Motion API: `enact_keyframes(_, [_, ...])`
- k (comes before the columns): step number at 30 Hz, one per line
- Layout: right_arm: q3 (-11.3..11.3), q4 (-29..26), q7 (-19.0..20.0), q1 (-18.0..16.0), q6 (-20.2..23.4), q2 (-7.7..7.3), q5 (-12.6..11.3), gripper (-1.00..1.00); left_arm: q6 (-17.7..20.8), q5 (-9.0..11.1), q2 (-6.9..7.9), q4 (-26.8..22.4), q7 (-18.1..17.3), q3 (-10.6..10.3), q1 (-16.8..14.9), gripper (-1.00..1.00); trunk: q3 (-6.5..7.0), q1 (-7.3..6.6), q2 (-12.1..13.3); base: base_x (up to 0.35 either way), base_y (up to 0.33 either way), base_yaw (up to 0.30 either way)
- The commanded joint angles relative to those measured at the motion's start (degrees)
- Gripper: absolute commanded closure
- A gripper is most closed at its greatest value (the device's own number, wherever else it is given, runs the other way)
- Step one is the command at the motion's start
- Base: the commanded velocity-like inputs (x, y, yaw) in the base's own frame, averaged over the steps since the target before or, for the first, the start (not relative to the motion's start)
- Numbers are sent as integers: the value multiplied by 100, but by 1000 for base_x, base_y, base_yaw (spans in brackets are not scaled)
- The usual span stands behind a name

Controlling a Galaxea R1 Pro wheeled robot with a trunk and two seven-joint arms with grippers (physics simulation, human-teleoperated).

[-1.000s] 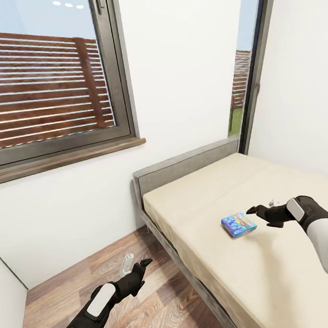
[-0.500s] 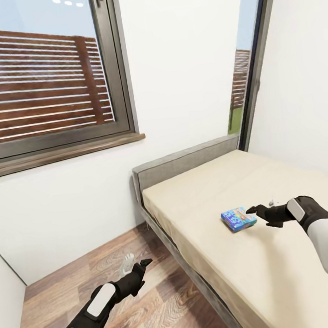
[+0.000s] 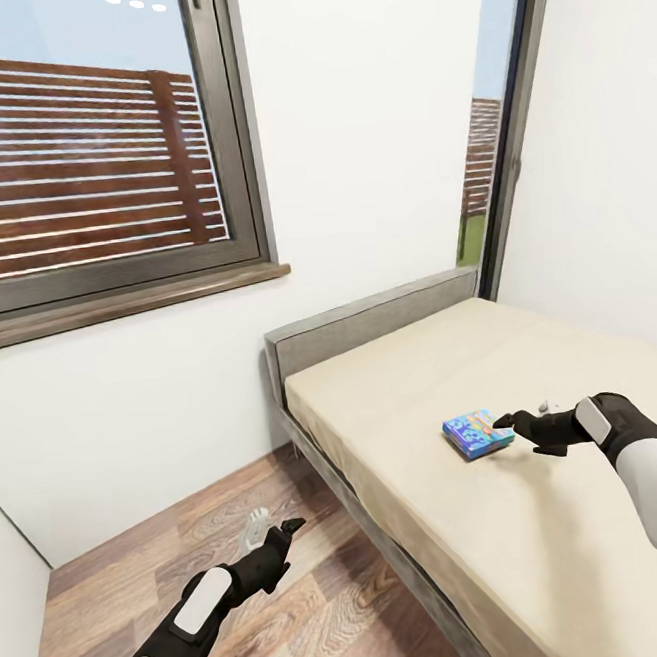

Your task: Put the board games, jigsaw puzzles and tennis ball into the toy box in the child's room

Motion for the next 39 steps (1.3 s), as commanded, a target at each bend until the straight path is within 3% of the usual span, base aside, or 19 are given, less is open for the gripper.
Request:
enact_keyframes(1, [-24, -5, 12, -3, 27, 1, 10, -100, 3, 15, 5, 2, -13, -23, -4, -100, -5, -1, -2, 0, 0, 0])
enact_keyframes(11, [-24, -5, 12, -1, 27, 3, 10, -100, 3, 15, 5, -3, -13, -26, -4, -100, -5, -1, -2, 0, 0, 73])
enact_keyframes(27, [-24, -6, 12, -1, 27, 0, 10, -100, 2, 14, 3, -5, -13, -35, -4, -100, -5, -1, -2, 0, 0, 243])
enact_keyframes(39, [-25, -6, 12, -1, 22, -16, 10, -100, 2, 8, -3, -5, -13, -43, -4, -100, -5, -1, -2, 0, 0, 60])
